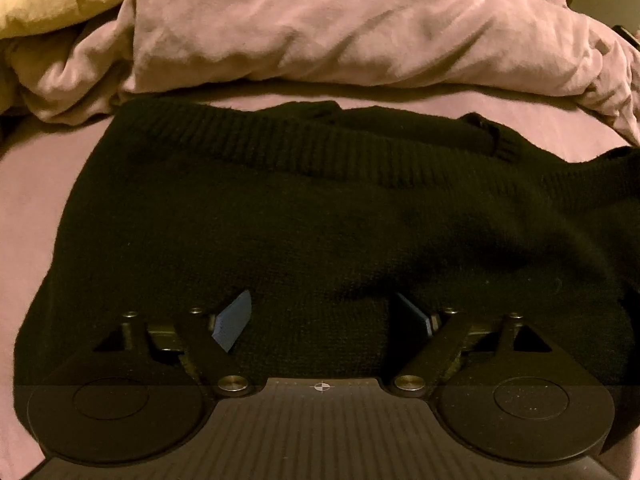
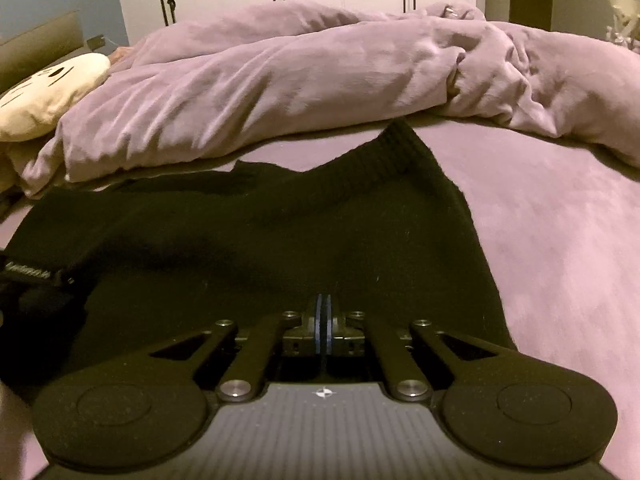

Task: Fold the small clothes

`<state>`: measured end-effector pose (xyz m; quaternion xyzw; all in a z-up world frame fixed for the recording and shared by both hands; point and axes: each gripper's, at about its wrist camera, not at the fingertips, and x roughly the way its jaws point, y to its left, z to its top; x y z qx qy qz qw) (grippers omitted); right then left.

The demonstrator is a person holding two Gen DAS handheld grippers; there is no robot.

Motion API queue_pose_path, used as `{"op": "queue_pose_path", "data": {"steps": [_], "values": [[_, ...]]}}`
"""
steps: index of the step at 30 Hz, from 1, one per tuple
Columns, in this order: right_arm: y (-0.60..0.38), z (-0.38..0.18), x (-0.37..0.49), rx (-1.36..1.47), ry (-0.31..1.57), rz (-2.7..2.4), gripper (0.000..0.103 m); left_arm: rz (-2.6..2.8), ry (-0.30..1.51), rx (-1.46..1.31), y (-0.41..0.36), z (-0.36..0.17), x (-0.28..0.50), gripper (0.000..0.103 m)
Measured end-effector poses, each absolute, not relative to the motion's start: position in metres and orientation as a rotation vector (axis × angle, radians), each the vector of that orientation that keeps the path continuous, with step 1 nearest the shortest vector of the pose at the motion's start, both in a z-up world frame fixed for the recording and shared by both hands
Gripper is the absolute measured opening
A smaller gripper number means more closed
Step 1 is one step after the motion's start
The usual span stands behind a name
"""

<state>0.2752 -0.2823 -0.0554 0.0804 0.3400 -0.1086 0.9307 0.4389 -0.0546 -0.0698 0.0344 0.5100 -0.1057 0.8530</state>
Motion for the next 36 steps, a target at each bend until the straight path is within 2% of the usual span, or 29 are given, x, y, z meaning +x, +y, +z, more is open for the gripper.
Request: {"op": "queue_pose_path", "data": {"steps": [11,12,13,14,15,19,24,27,30,36], "values": [[-0.29,-0.049,0.244,0.226,0.691,-0.238,0.004,-0.206,1.069,-0.013,-0.039,-0.061,0.432,0.085],[-0.293,-0.047,0.24,0.238,0.692,-0.245,0.006,-0.207,1.062,-0.044,-0.032,-0.057,0.427,0.085],[-0.297,-0.046,0.235,0.258,0.692,-0.257,0.014,-0.208,1.053,-0.073,-0.025,-0.053,0.421,0.085],[-0.302,-0.045,0.228,0.286,0.694,-0.276,0.023,-0.213,1.04,-0.106,-0.016,-0.048,0.414,0.085],[-0.306,-0.045,0.221,0.315,0.697,-0.303,0.039,-0.219,1.027,-0.149,-0.006,-0.044,0.403,0.085],[-0.331,-0.049,0.18,0.503,0.693,-0.367,0.04,-0.147,1.07,-0.301,0.037,-0.049,0.364,0.088],[-0.352,-0.064,0.141,0.686,0.712,-0.413,0.043,-0.041,1.184,-0.464,0.086,-0.084,0.331,0.085],[-0.365,-0.075,0.129,0.804,0.704,-0.423,0.045,-0.069,1.109,-0.589,0.104,-0.085,0.326,0.087],[-0.377,-0.092,0.122,1.033,0.636,-0.339,0.059,-0.058,1.05,-0.693,0.116,-0.09,0.332,0.087],[-0.379,-0.122,0.14,1.251,0.533,-0.307,0.063,-0.012,0.968,-0.915,0.131,-0.107,0.353,0.087]]}}
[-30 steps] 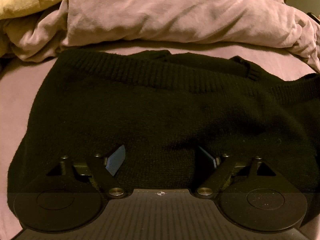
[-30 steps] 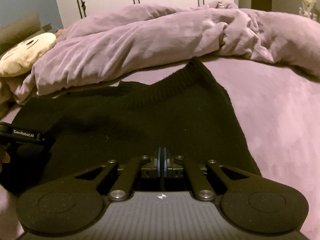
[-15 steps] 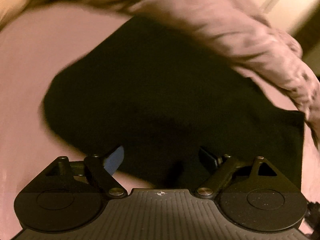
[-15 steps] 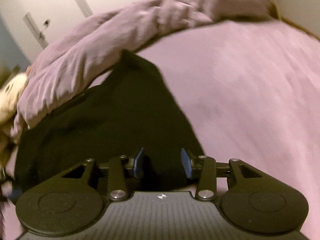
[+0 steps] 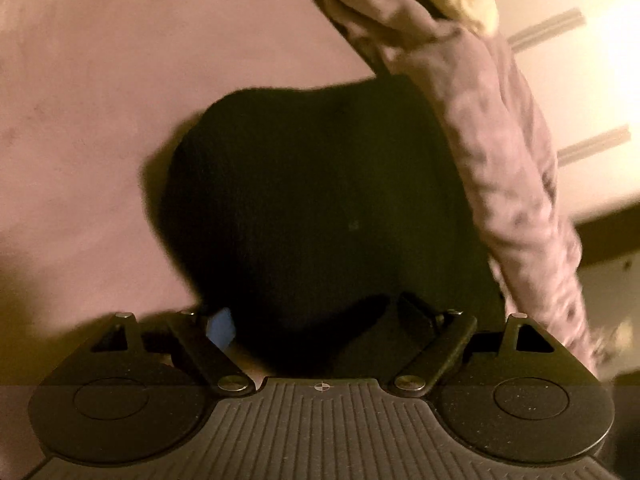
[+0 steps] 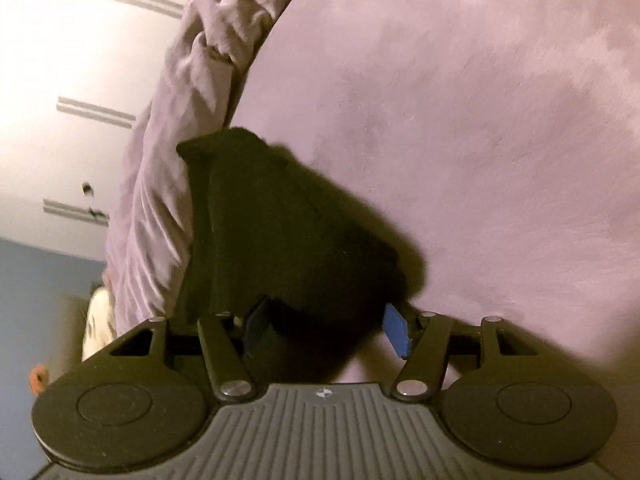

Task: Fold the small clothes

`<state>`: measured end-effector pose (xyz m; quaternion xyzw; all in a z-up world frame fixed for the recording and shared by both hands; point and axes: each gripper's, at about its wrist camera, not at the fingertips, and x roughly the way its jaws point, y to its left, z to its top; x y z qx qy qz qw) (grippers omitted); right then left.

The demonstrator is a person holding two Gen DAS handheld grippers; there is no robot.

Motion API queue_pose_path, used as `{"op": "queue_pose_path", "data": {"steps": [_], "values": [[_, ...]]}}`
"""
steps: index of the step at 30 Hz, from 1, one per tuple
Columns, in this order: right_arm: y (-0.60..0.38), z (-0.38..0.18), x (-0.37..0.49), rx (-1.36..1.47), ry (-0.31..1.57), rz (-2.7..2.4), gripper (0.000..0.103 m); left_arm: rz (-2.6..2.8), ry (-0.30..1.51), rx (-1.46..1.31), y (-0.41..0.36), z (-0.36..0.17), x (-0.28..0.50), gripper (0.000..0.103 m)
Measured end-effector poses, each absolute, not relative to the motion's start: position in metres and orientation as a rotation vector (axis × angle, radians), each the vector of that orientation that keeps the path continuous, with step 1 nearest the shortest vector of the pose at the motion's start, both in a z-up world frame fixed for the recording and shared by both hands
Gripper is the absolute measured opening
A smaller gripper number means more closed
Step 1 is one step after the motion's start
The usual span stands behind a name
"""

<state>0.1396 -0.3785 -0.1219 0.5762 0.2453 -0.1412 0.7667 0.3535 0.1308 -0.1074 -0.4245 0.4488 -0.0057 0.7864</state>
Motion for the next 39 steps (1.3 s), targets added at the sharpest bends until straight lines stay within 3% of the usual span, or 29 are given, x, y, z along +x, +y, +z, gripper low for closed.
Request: {"op": "queue_pose_path", "data": {"steps": [3,4,5,6,8,10,11,13,14,16,20,22,24,26,28,32,39], "values": [[-0.376,-0.128,0.153,1.31,0.487,-0.297,0.06,0.015,0.949,-0.963,0.135,-0.106,0.365,0.077],[-0.375,-0.129,0.159,1.331,0.475,-0.28,0.041,0.019,0.954,-0.973,0.136,-0.105,0.368,0.067],[-0.376,-0.128,0.165,1.34,0.475,-0.255,0.033,0.018,0.956,-0.972,0.137,-0.105,0.368,0.056],[-0.374,-0.127,0.171,1.33,0.479,-0.245,0.031,0.016,0.962,-0.961,0.139,-0.105,0.369,0.054],[-0.373,-0.122,0.179,1.283,0.495,-0.25,0.034,0.003,0.966,-0.948,0.141,-0.107,0.37,0.055],[-0.375,-0.123,0.184,1.302,0.499,-0.245,0.052,-0.017,0.967,-0.937,0.141,-0.11,0.373,0.062],[-0.375,-0.126,0.187,1.321,0.497,-0.236,0.056,-0.024,0.967,-0.951,0.143,-0.111,0.373,0.068],[-0.377,-0.128,0.196,1.346,0.505,-0.229,0.055,-0.014,0.966,-0.973,0.142,-0.112,0.377,0.066],[-0.377,-0.126,0.2,1.326,0.521,-0.238,0.05,-0.012,0.961,-0.963,0.141,-0.109,0.378,0.049],[-0.374,-0.115,0.205,1.211,0.585,-0.278,0.024,-0.021,0.938,-0.911,0.138,-0.097,0.378,0.027],[-0.348,-0.062,0.202,0.812,0.575,-0.31,0.018,-0.075,0.79,-0.733,0.124,-0.053,0.357,0.013],[-0.335,-0.049,0.198,0.695,0.548,-0.312,0.019,-0.058,0.785,-0.68,0.122,-0.052,0.353,0.015],[-0.339,-0.063,0.201,0.7,0.587,-0.334,0.021,0.021,0.903,-0.693,0.13,-0.078,0.36,0.023],[-0.35,-0.087,0.207,0.765,0.681,-0.359,0.033,0.061,0.992,-0.781,0.142,-0.097,0.363,0.04],[-0.363,-0.091,0.199,0.887,0.661,-0.343,0.043,0.06,0.959,-0.87,0.156,-0.097,0.358,0.045],[-0.377,-0.075,0.177,0.919,0.623,-0.346,0.048,0.092,0.908,-0.837,0.171,-0.088,0.357,0.067],[-0.393,-0.081,0.173,1.059,0.579,-0.379,0.05,0.126,0.83,-0.943,0.2,-0.08,0.369,0.065]]}}
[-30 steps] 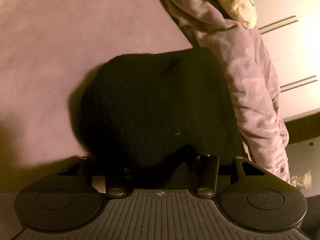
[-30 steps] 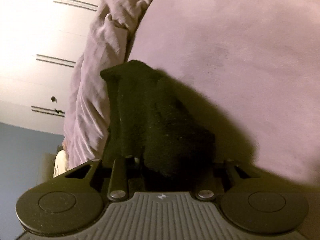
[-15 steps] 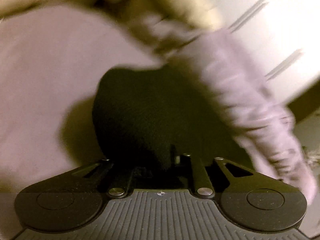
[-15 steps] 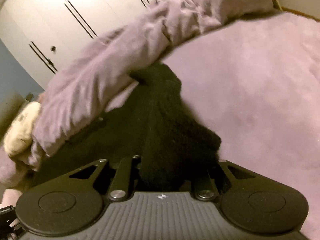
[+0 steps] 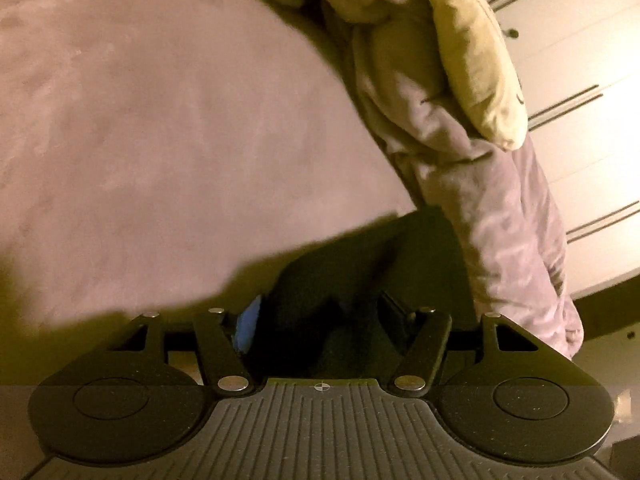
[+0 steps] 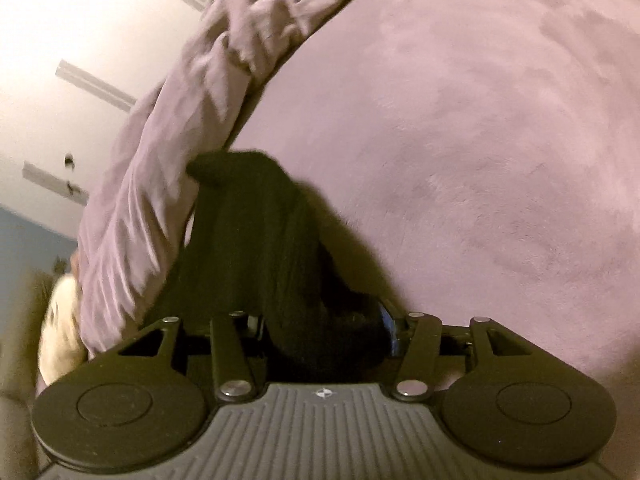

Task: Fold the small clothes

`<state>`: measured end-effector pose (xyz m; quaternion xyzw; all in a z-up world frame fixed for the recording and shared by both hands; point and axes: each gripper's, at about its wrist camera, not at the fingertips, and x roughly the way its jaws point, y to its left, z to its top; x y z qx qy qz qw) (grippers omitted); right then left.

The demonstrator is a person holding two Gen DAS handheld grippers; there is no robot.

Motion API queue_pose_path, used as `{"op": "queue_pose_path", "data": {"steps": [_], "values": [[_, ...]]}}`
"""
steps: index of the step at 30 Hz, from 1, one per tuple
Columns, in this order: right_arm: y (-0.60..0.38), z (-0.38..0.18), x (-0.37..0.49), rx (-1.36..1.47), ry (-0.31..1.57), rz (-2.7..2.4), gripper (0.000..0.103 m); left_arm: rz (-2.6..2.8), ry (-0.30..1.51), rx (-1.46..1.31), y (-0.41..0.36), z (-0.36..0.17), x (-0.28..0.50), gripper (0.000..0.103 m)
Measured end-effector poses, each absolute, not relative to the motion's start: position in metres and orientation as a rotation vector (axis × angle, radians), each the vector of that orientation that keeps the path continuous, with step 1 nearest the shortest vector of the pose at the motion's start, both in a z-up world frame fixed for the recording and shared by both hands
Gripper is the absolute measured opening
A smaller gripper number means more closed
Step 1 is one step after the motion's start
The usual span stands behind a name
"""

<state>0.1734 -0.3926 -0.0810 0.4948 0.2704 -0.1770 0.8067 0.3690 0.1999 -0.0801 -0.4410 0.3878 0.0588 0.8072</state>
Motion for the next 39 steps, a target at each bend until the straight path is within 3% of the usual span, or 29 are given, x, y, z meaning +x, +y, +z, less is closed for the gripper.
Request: {"op": "queue_pose_path", "data": {"steps": [3,5,12,15,17,21,23,33,37,39], "values": [[-0.394,-0.084,0.18,1.086,0.548,-0.405,0.04,0.096,0.91,-0.926,0.196,-0.088,0.381,0.047],[-0.389,-0.082,0.182,1.021,0.566,-0.411,0.035,0.105,0.931,-0.911,0.196,-0.09,0.383,0.022],[-0.376,-0.057,0.189,0.704,0.612,-0.505,0.02,0.133,0.875,-0.656,0.19,-0.067,0.379,0.019],[-0.37,-0.05,0.199,0.575,0.685,-0.561,0.023,0.164,0.897,-0.535,0.18,-0.066,0.38,0.025],[-0.36,-0.036,0.199,0.51,0.653,-0.567,0.024,0.244,0.892,-0.546,0.184,-0.068,0.376,0.048],[-0.333,-0.013,0.202,0.364,0.599,-0.57,0.024,0.203,0.954,-0.688,0.191,-0.076,0.364,0.069],[-0.321,-0.01,0.208,0.355,0.592,-0.543,0.024,0.154,0.973,-0.695,0.186,-0.076,0.358,0.086],[-0.239,-0.024,0.253,0.286,0.611,-0.293,0.024,0.066,1.006,-0.736,0.163,-0.086,0.36,0.093],[-0.202,-0.042,0.277,0.283,0.65,-0.181,0.023,0.091,0.995,-0.849,0.172,-0.093,0.366,0.076],[-0.187,-0.046,0.286,0.27,0.639,-0.155,0.023,0.098,0.991,-0.904,0.177,-0.095,0.366,0.074]]}}
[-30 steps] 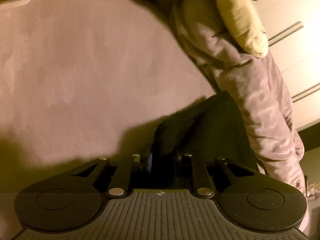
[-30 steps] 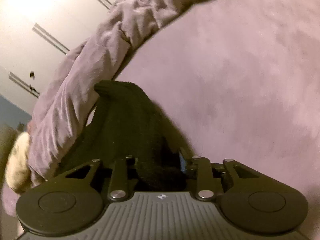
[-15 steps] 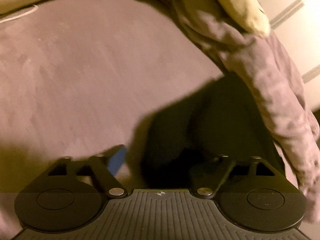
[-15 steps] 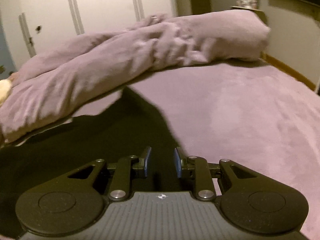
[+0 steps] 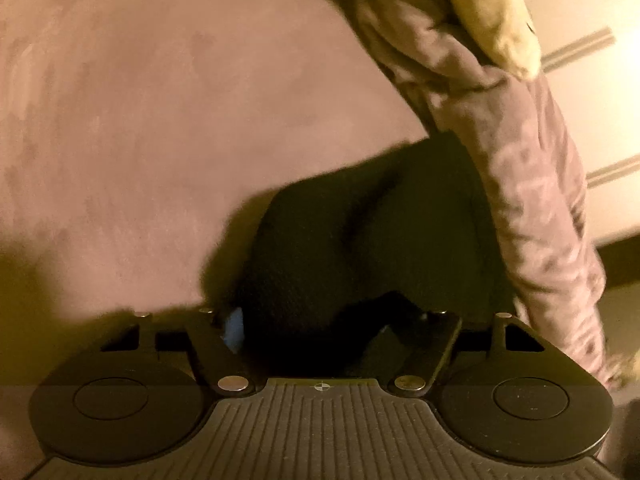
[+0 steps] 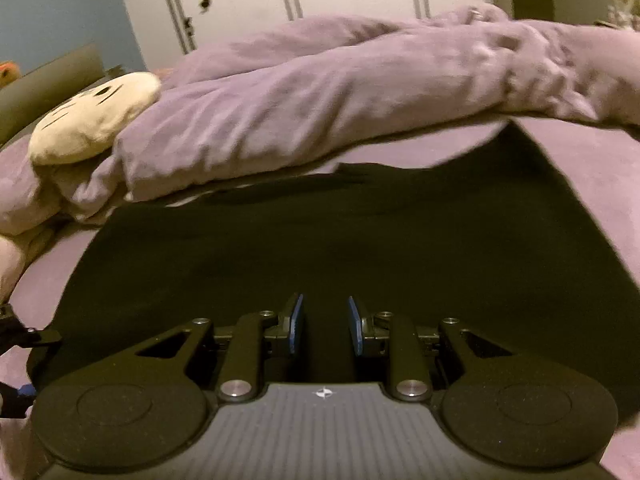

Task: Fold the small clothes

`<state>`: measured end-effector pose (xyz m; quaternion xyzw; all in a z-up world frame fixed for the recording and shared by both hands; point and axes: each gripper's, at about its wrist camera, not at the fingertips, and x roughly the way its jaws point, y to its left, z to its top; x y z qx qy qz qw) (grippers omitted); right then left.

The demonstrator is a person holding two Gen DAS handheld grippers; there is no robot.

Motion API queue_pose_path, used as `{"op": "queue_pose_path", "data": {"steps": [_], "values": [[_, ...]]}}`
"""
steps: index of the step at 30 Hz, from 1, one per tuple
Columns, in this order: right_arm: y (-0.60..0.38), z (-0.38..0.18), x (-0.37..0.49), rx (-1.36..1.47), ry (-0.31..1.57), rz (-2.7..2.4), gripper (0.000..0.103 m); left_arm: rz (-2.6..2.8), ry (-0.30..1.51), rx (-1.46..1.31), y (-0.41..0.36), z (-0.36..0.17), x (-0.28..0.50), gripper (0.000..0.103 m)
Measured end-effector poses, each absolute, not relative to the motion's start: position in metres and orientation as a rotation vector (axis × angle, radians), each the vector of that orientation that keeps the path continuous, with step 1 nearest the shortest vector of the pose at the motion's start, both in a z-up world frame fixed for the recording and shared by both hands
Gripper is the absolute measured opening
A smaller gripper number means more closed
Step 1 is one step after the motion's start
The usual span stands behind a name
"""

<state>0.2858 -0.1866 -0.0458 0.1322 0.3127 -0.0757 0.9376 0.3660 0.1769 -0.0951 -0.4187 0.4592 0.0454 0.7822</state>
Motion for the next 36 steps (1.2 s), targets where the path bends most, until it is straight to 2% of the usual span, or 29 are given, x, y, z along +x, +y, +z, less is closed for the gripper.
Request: {"op": "queue_pose_path", "data": {"steps": [4,6,7,8,11,12,14,16,18,20,23,29,36], "values": [[-0.168,-0.051,0.302,0.29,0.633,-0.117,0.024,0.064,0.992,-0.888,0.178,-0.092,0.36,0.071],[-0.162,-0.063,0.314,0.267,0.696,-0.094,0.024,0.04,1.017,-0.883,0.18,-0.093,0.355,0.08],[-0.16,-0.071,0.315,0.253,0.716,-0.087,0.024,0.016,1.033,-0.899,0.18,-0.096,0.354,0.09],[-0.158,-0.078,0.314,0.222,0.704,-0.079,0.024,-0.009,1.043,-0.916,0.179,-0.099,0.355,0.094],[-0.149,-0.085,0.308,0.129,0.67,-0.054,0.024,-0.018,1.054,-0.914,0.176,-0.099,0.367,0.093],[-0.148,-0.082,0.308,0.118,0.675,-0.054,0.024,-0.017,1.042,-0.909,0.175,-0.099,0.371,0.09],[-0.147,-0.073,0.31,0.128,0.692,-0.065,0.024,-0.015,1.042,-0.903,0.173,-0.098,0.375,0.068],[-0.148,-0.061,0.304,0.16,0.662,-0.085,0.023,-0.02,1.033,-0.925,0.173,-0.099,0.375,0.06],[-0.145,-0.056,0.293,0.161,0.626,-0.093,0.022,-0.015,1.03,-0.928,0.172,-0.1,0.376,0.056],[-0.143,-0.068,0.295,0.143,0.658,-0.081,0.022,-0.027,1.021,-0.921,0.171,-0.099,0.378,0.044],[-0.148,-0.089,0.298,0.13,0.655,-0.041,0.022,-0.077,0.973,-0.862,0.166,-0.083,0.379,0.037],[-0.161,-0.094,0.312,0.172,0.664,0.015,0.022,-0.222,0.83,-0.713,0.135,-0.027,0.38,0.032],[-0.168,-0.093,0.311,0.224,0.668,0.042,0.022,-0.46,0.691,-0.451,0.051,0.034,0.367,0.03]]}}
